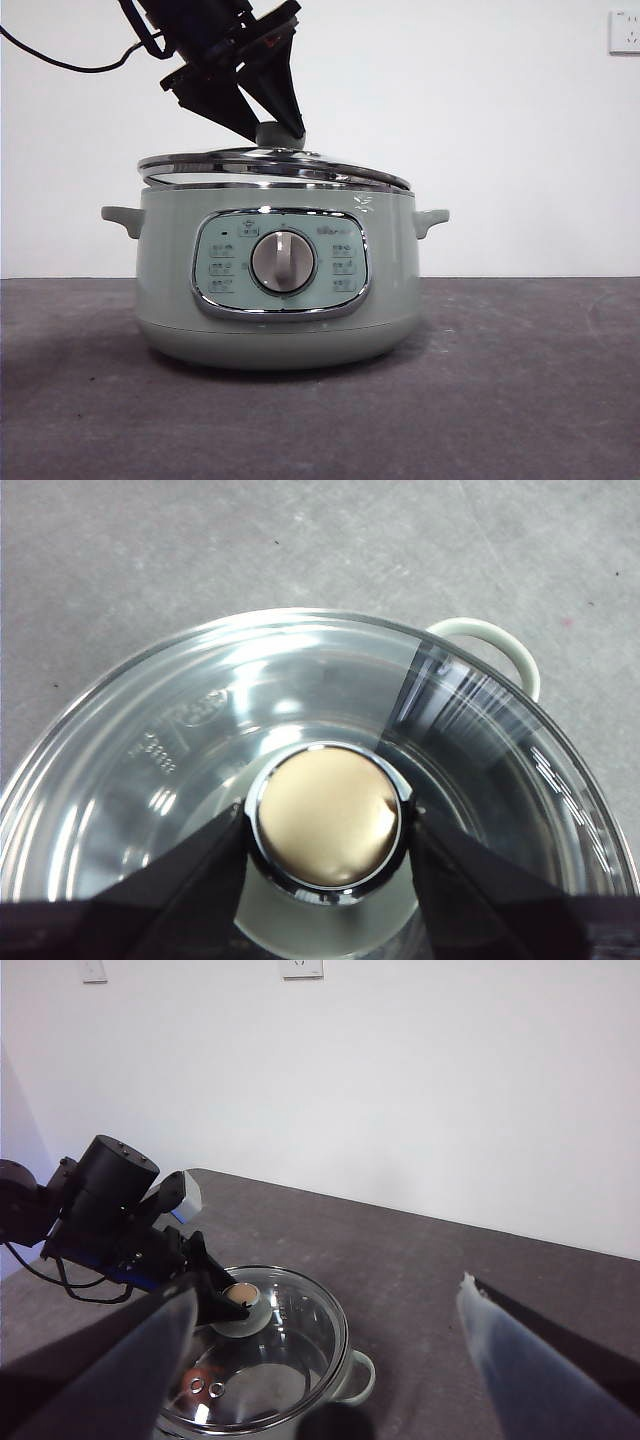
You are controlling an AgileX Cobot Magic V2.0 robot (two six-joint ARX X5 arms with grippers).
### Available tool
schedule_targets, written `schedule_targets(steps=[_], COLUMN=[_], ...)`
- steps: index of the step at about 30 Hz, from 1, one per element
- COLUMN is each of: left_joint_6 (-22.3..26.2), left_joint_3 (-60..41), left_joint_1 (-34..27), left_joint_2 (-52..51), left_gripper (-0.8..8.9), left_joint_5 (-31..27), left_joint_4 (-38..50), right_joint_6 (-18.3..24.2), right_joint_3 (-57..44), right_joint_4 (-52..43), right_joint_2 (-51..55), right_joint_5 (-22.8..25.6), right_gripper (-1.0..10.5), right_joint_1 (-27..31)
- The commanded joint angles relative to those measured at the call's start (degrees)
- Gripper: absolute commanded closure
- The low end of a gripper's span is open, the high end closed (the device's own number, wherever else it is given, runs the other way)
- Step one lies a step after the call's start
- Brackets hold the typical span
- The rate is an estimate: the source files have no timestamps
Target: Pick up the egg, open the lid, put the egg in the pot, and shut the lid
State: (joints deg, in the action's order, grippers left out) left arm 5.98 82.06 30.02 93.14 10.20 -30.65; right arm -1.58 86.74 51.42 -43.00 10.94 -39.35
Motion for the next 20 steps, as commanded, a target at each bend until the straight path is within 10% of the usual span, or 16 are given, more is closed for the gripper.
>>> schedule_targets(steps=[1, 20], left_joint_6=[0.22, 0.00], left_joint_3=[0.85, 0.85], left_joint_1=[0.44, 0.44], left_joint_2=[-0.15, 2.40], left_gripper=[8.22, 7.42], left_joint_5=[0.55, 0.50], left_joint_4=[2.71, -1.27], right_joint_6=[-0.46, -0.50], right_joint_3=[-0.09, -0.09], right_joint_4=[-0.28, 1.40], right_joint_2=[-0.02, 0.00], right_joint_5=[0.11, -0.07], right_gripper=[5.1, 5.1], right_joint_1=[-0.04, -0.04])
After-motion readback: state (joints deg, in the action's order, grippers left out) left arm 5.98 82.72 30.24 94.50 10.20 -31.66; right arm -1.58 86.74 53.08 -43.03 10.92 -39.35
